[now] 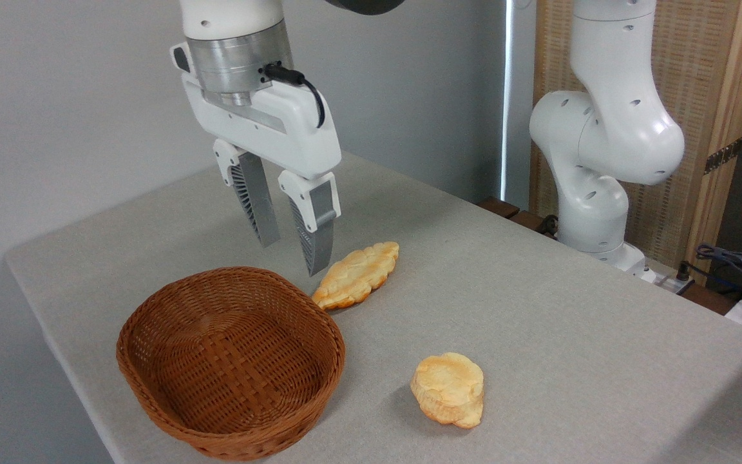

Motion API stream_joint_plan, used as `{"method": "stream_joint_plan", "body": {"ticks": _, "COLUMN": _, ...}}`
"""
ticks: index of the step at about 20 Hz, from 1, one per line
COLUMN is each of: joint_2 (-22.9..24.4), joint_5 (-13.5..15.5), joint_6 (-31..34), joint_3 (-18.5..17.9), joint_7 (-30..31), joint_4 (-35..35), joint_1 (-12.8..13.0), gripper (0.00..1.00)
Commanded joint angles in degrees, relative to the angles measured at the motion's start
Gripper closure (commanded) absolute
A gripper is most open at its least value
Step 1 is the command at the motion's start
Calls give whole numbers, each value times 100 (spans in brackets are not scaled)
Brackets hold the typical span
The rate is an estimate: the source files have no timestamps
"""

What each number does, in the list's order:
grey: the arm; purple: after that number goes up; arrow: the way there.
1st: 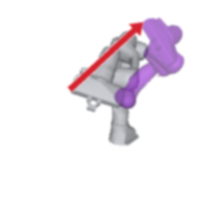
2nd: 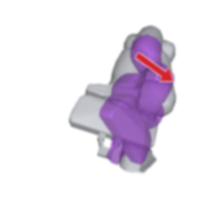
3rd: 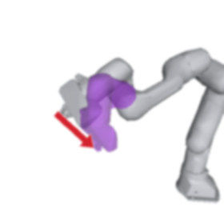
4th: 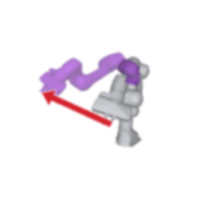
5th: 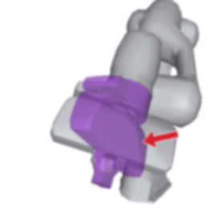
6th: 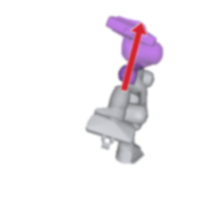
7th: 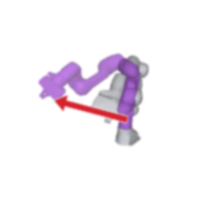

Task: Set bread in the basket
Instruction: 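Lower the open gripper toward the elongated golden bread roll, then close the gripper on the elongated bread roll's end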

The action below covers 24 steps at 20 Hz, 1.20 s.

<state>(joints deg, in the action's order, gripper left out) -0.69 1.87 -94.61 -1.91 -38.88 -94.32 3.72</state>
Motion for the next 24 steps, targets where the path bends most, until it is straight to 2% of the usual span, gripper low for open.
{"method": "stream_joint_plan", "body": {"ticks": 1, "joint_2": 692, "joint_5": 112, "joint_6": -609, "joint_3": -20, "joint_7": 92, "joint_4": -972, "joint_1": 32, "gripper": 0}}
{"method": "stream_joint_plan", "body": {"ticks": 8, "joint_2": 1000, "joint_5": 165, "joint_6": -1032, "joint_3": 129, "joint_7": 92, "joint_4": -1597, "joint_1": 58, "gripper": 0}}
{"method": "stream_joint_plan", "body": {"ticks": 11, "joint_2": 1351, "joint_5": 428, "joint_6": -1593, "joint_3": 129, "joint_7": 74, "joint_4": -2184, "joint_1": 58, "gripper": 0}}
{"method": "stream_joint_plan", "body": {"ticks": 15, "joint_2": 1712, "joint_5": 446, "joint_6": -1745, "joint_3": 340, "joint_7": 74, "joint_4": -2941, "joint_1": 111, "gripper": 0}}
{"method": "stream_joint_plan", "body": {"ticks": 16, "joint_2": 1765, "joint_5": 525, "joint_6": -1754, "joint_3": 358, "joint_7": 83, "joint_4": -3073, "joint_1": 137, "gripper": 0}}
{"method": "stream_joint_plan", "body": {"ticks": 19, "joint_2": 1783, "joint_5": 902, "joint_6": -1797, "joint_3": 411, "joint_7": 74, "joint_4": -3294, "joint_1": 146, "gripper": 0}}
{"method": "stream_joint_plan", "body": {"ticks": 24, "joint_2": 1766, "joint_5": 947, "joint_6": -1841, "joint_3": 411, "joint_7": 56, "joint_4": -3645, "joint_1": 357, "gripper": 0}}
